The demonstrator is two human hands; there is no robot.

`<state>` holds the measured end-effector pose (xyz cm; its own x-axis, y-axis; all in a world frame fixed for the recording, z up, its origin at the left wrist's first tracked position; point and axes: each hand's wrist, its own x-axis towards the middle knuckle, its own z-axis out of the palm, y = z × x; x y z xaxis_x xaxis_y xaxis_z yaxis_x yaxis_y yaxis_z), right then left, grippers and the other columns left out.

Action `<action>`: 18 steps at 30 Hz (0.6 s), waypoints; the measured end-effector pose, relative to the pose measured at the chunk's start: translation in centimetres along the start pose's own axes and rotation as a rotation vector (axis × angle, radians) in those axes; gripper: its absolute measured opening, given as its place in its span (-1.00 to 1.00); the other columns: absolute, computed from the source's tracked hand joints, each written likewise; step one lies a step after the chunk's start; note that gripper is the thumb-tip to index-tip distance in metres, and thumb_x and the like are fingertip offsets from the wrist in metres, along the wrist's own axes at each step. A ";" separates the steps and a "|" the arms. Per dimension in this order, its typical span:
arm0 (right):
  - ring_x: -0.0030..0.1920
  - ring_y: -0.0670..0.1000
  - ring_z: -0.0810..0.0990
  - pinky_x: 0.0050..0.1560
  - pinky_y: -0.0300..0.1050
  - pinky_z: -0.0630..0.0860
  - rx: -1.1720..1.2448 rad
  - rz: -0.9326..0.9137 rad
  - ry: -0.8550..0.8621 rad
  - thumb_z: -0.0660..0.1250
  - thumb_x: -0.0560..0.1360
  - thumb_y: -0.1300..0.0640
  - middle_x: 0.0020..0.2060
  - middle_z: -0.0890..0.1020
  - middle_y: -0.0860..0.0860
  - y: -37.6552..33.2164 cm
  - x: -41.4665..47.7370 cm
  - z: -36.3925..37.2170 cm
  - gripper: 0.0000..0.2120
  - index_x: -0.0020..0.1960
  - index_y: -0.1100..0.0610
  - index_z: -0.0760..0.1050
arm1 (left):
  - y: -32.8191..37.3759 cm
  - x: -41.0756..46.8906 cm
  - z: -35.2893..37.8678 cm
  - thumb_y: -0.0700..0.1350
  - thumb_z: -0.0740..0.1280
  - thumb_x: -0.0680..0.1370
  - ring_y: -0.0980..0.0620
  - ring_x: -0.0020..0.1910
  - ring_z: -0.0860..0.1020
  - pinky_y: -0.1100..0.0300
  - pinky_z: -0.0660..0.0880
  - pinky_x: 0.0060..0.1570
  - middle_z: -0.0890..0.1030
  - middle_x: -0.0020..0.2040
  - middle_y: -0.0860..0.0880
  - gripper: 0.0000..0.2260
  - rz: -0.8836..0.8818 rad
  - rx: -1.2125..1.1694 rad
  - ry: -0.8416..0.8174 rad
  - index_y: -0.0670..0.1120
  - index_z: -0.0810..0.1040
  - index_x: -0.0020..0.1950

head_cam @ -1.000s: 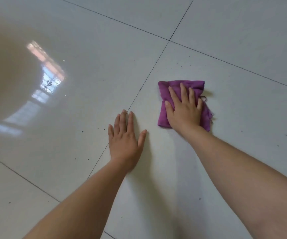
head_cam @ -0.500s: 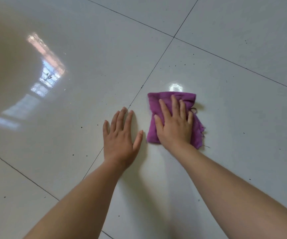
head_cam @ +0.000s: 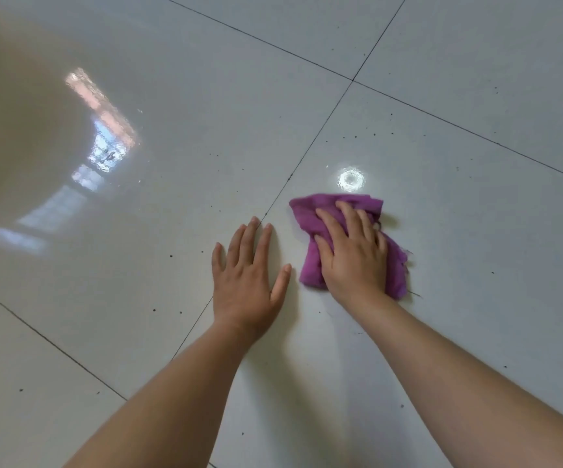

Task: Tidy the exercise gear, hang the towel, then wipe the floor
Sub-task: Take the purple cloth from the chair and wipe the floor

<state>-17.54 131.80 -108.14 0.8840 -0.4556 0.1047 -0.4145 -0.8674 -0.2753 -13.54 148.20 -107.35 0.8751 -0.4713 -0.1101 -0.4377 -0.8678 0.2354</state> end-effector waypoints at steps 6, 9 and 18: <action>0.11 0.14 0.40 -0.03 0.09 0.47 -0.011 0.048 0.091 0.10 0.49 -0.08 0.22 0.52 0.07 0.8 -2.0 0.1 -0.60 0.23 0.00 0.49 | -1.3 -0.1 -0.6 0.24 -0.17 0.53 0.10 0.50 -0.21 0.07 -0.33 0.42 -0.20 0.54 0.09 -0.41 0.091 -0.035 -0.072 0.09 -0.19 0.52; 0.11 0.17 0.44 0.02 0.10 0.46 0.031 0.100 0.094 0.09 0.49 -0.12 0.21 0.52 0.08 -3.3 0.6 1.4 -0.57 0.23 0.01 0.51 | -4.4 -0.1 -1.5 0.23 -0.15 0.53 0.09 0.51 -0.18 0.06 -0.27 0.42 -0.16 0.55 0.08 -0.42 0.056 -0.003 -0.031 0.10 -0.18 0.52; 0.02 0.11 0.42 -0.09 -0.01 0.48 -0.002 -0.127 0.103 0.08 0.51 -0.11 0.16 0.56 0.04 -2.9 0.0 1.6 -0.58 0.23 0.00 0.52 | -8.2 0.0 -1.9 0.25 -0.11 0.52 0.08 0.51 -0.10 0.03 -0.24 0.43 -0.02 0.55 0.07 -0.40 -0.107 0.004 0.035 0.09 -0.04 0.53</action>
<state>-15.98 134.67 -108.89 0.9023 -0.3606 0.2361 -0.3017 -0.9196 -0.2517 -9.58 155.66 -107.40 0.9235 -0.3700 -0.1010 -0.3420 -0.9135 0.2202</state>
